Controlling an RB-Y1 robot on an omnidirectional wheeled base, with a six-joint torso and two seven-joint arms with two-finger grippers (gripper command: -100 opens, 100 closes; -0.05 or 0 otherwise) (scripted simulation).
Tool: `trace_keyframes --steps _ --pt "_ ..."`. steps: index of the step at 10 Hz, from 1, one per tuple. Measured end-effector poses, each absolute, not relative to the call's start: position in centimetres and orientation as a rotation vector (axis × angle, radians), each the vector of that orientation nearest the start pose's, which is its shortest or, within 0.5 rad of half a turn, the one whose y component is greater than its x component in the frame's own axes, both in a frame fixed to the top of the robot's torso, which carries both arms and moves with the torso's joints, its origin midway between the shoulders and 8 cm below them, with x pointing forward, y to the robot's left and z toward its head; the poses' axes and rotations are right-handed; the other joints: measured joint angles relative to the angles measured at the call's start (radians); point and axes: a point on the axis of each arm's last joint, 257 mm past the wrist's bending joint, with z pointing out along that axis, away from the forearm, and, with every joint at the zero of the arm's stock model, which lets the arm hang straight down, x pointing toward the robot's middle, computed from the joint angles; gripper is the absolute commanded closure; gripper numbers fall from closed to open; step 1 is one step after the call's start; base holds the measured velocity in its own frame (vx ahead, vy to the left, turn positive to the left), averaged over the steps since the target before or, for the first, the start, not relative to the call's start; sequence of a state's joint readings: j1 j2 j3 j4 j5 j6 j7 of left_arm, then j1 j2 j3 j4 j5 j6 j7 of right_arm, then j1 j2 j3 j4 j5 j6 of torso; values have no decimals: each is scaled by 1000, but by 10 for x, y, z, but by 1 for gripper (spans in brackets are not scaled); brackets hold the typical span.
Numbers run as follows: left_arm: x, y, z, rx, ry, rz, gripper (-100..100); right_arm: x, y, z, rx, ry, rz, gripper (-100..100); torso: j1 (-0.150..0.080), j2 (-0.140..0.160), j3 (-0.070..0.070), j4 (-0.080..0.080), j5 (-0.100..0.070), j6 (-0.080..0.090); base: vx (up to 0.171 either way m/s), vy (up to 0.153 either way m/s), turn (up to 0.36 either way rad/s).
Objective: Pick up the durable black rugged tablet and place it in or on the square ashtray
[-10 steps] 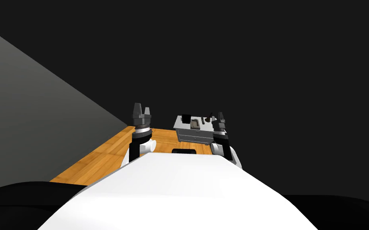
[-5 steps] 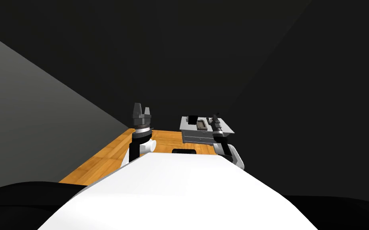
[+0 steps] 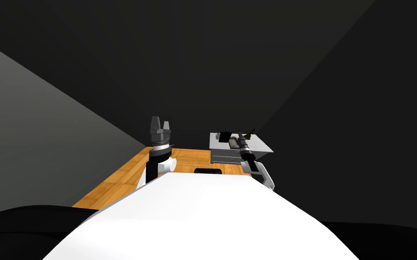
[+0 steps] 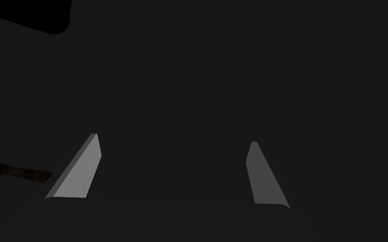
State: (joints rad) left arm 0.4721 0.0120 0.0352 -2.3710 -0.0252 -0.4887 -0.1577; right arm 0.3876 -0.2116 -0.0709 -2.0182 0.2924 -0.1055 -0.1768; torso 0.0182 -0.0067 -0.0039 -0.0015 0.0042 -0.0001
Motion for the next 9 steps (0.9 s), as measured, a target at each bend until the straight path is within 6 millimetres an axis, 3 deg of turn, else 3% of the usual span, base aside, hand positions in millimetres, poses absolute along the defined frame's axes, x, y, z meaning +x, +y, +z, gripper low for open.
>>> trace_keyframes --steps 4,5,9 --pt "326 278 71 -489 592 -1134 0 441 -351 -197 937 1298 793 -100 -2 0 0 0 0 0 80 260 -24" --pt "326 278 71 -490 592 -1134 0 440 -362 -215 958 1327 741 -100 -2 1 0 0 0 0 46 195 -20" --pt "326 278 71 -489 592 -1134 0 437 -397 -251 1020 1398 583 -100 -8 1 1 0 -1 0 58 179 -12"
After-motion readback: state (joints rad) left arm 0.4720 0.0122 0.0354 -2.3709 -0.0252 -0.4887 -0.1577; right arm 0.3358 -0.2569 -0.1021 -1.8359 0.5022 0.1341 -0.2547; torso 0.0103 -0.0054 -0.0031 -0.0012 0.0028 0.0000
